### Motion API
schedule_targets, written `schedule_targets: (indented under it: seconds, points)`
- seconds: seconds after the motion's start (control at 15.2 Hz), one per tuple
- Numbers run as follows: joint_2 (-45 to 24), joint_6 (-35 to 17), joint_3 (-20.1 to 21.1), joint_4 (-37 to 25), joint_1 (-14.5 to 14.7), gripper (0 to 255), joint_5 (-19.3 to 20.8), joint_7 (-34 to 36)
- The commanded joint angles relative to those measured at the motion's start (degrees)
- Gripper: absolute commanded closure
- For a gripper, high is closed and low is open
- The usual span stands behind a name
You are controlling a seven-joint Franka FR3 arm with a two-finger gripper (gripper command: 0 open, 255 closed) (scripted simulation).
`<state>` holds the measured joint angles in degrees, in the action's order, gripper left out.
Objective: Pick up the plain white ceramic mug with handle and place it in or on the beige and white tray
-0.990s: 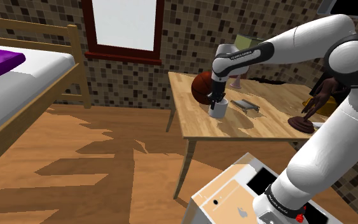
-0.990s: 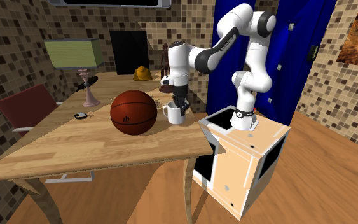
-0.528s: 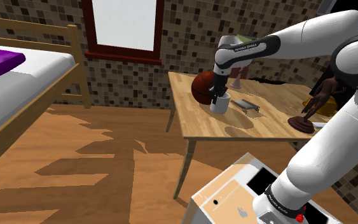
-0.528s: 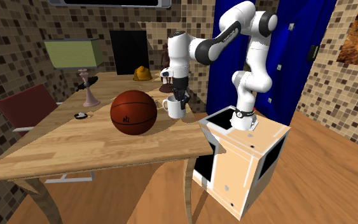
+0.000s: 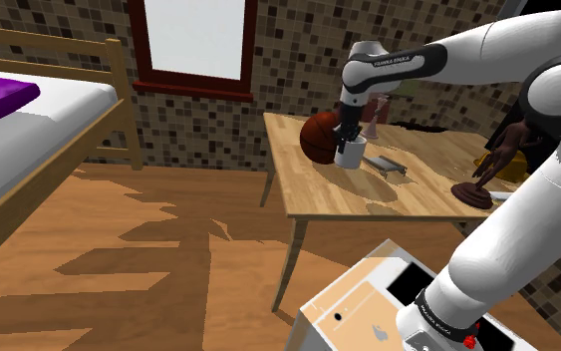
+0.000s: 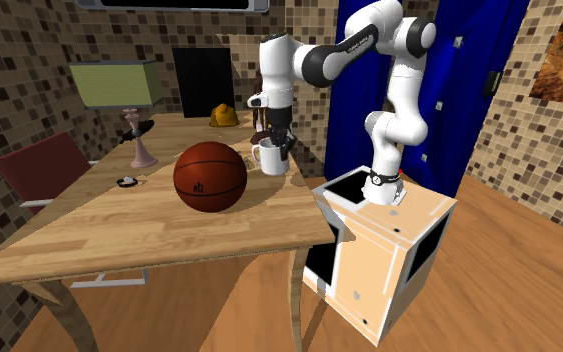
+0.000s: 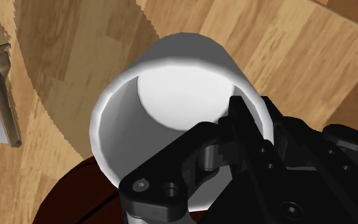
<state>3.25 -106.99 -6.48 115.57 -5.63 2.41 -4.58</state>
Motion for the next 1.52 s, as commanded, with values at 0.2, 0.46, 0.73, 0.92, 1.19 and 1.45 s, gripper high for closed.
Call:
schedule_targets:
  seconds: [0.2, 0.46, 0.73, 0.92, 1.19, 1.45]
  points:
    - [-2.7, 0.9, -3.4, -3.9, -3.1, 255, 0.3, -6.5]
    - [-6.2, 1.8, -6.0, -8.4, -5.8, 255, 0.0, -11.9]
    - [-10.5, 3.1, -8.3, -14.1, -8.6, 255, -0.8, -17.3]
    - [-14.3, 4.4, -9.8, -19.3, -11.0, 255, -1.8, -21.3]
    - [-20.3, 6.8, -11.4, -27.6, -14.5, 255, -3.5, -26.4]
    - [-27.4, 10.2, -12.4, -38.1, -18.8, 255, -5.7, -31.2]
